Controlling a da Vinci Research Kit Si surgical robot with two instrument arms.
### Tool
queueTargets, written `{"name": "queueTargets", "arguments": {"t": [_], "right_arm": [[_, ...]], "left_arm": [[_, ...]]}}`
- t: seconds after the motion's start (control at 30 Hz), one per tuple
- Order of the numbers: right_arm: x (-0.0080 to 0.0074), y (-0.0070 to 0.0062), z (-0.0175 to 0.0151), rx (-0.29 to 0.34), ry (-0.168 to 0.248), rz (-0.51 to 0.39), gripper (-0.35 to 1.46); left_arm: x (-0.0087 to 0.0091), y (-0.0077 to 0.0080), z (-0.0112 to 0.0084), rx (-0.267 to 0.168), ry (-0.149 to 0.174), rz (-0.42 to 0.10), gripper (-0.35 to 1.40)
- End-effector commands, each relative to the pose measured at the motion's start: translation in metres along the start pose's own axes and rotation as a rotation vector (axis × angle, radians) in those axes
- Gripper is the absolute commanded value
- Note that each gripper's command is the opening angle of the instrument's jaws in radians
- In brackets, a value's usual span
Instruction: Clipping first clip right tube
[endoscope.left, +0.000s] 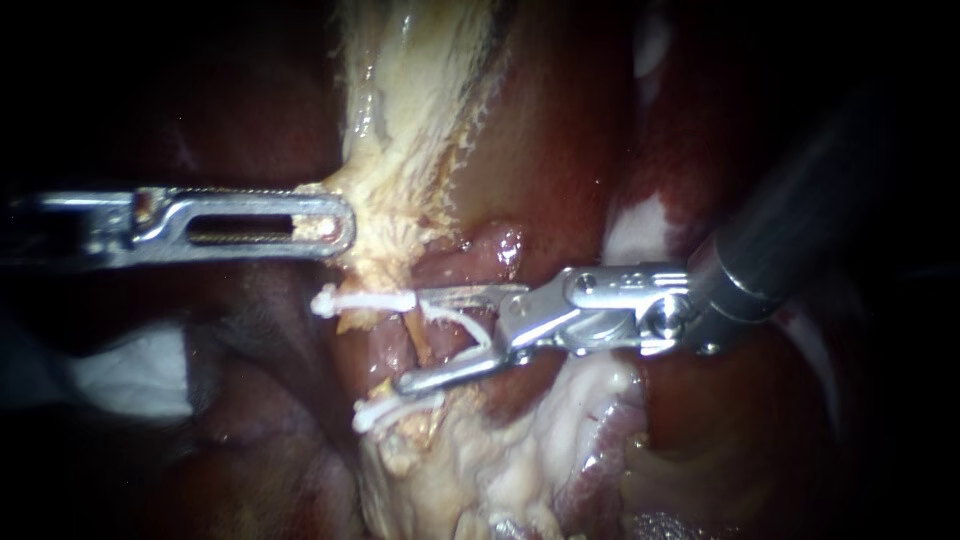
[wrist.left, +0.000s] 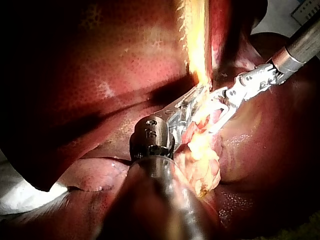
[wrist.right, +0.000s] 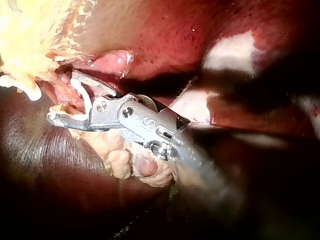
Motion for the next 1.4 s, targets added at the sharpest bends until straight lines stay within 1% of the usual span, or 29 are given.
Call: {"name": "queueTargets", "arguments": {"t": [0.03,0.27,0.57,0.7,0.93,1.07,1.23,1.4], "right_arm": [[0.0,-0.0002,0.0001,0.006,-0.001,0.0,0.6],[0.0001,-0.0006,0.0001,0.018,0.001,0.014,0.6],[0.0002,-0.0014,-0.0001,0.093,0.017,0.026,0.53],[0.0002,-0.0016,0.0,0.11,0.02,0.026,0.48],[0.0001,-0.0015,0.0003,0.111,0.02,0.025,0.43],[-0.0001,-0.0013,0.001,0.109,0.019,0.023,0.42],[-0.0005,-0.0011,0.0022,0.124,0.014,0.025,0.41],[-0.0005,-0.001,0.0028,0.138,0.01,0.026,0.41]], "left_arm": [[0.0,0.0,0.0,0.0,0.0,0.0,-0.35],[-0.0001,0.0004,0.0001,0.001,0.001,0.0,-0.35],[-0.0002,0.0016,0.0,0.007,0.004,0.001,-0.35],[-0.0003,0.002,-0.0001,0.006,0.004,0.001,-0.35],[-0.0003,0.0019,0.0001,0.005,0.003,0.001,-0.35],[-0.0003,0.0018,0.0002,0.004,0.002,0.001,-0.35],[-0.0003,0.0015,0.0003,0.003,0.002,0.001,-0.35],[-0.0002,0.0013,0.0003,0.002,0.001,0.0,-0.35]]}}
